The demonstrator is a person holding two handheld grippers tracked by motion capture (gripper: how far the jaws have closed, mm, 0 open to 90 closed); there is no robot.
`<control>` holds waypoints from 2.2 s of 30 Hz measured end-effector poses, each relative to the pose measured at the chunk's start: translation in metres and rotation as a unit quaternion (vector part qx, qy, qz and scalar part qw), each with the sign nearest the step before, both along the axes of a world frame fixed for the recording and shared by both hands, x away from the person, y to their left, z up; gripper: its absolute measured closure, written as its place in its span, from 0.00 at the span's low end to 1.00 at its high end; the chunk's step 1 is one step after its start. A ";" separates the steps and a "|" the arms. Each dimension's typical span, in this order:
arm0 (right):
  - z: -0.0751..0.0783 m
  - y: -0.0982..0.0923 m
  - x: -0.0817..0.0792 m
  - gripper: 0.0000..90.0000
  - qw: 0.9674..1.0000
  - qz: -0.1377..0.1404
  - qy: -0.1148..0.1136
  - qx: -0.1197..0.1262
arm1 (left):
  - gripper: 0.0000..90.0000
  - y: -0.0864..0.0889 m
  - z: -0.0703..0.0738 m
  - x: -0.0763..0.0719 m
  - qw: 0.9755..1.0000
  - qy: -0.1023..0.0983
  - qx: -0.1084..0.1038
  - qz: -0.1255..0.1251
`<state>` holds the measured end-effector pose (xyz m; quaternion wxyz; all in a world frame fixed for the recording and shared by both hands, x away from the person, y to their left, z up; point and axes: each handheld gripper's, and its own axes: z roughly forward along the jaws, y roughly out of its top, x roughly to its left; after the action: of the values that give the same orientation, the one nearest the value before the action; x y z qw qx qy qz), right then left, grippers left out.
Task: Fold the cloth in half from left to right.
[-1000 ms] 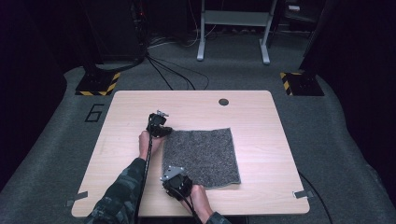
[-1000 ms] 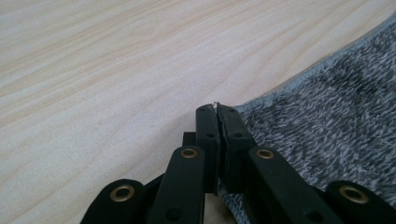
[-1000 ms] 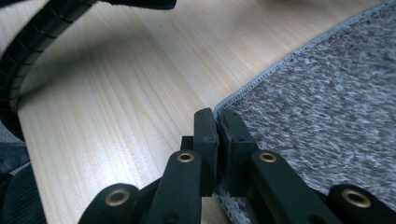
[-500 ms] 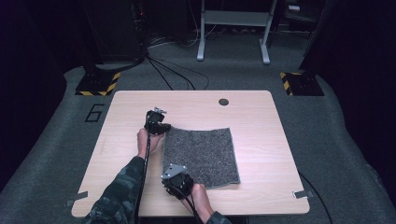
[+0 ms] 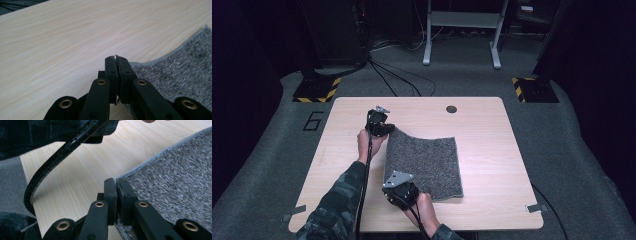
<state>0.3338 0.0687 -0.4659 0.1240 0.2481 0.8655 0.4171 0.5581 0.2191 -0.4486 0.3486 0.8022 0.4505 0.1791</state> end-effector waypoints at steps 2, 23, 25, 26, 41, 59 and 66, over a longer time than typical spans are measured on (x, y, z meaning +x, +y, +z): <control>0.004 0.002 0.001 0.96 1.000 0.001 -0.001 0.004 | 0.98 0.000 0.005 0.001 1.000 -0.003 -0.002 0.006; 0.036 -0.011 -0.003 0.96 0.998 -0.010 -0.026 0.056 | 0.97 -0.016 0.046 0.004 0.998 -0.030 0.049 0.005; 0.035 -0.016 -0.004 0.96 0.998 -0.014 -0.027 0.056 | 0.97 -0.020 0.044 0.004 0.998 -0.027 0.049 0.003; 0.033 -0.027 -0.004 0.96 0.998 -0.026 -0.024 0.058 | 0.97 -0.029 0.041 0.006 0.998 -0.025 0.049 -0.003; 0.016 -0.073 -0.002 0.95 0.997 -0.071 0.003 0.041 | 0.97 -0.077 0.023 0.016 0.998 -0.012 0.051 -0.026; -0.003 -0.119 0.004 0.95 0.991 -0.124 0.038 0.042 | 0.97 -0.116 0.007 0.022 0.997 0.000 0.067 -0.036; -0.009 -0.130 0.006 0.95 0.989 -0.135 0.046 0.043 | 0.97 -0.126 0.003 0.022 0.996 0.003 0.073 -0.041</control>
<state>0.3395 -0.0618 -0.4747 0.1283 0.3865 0.8103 0.4214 0.5804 0.0930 -0.4456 0.2946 0.8440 0.4036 0.1950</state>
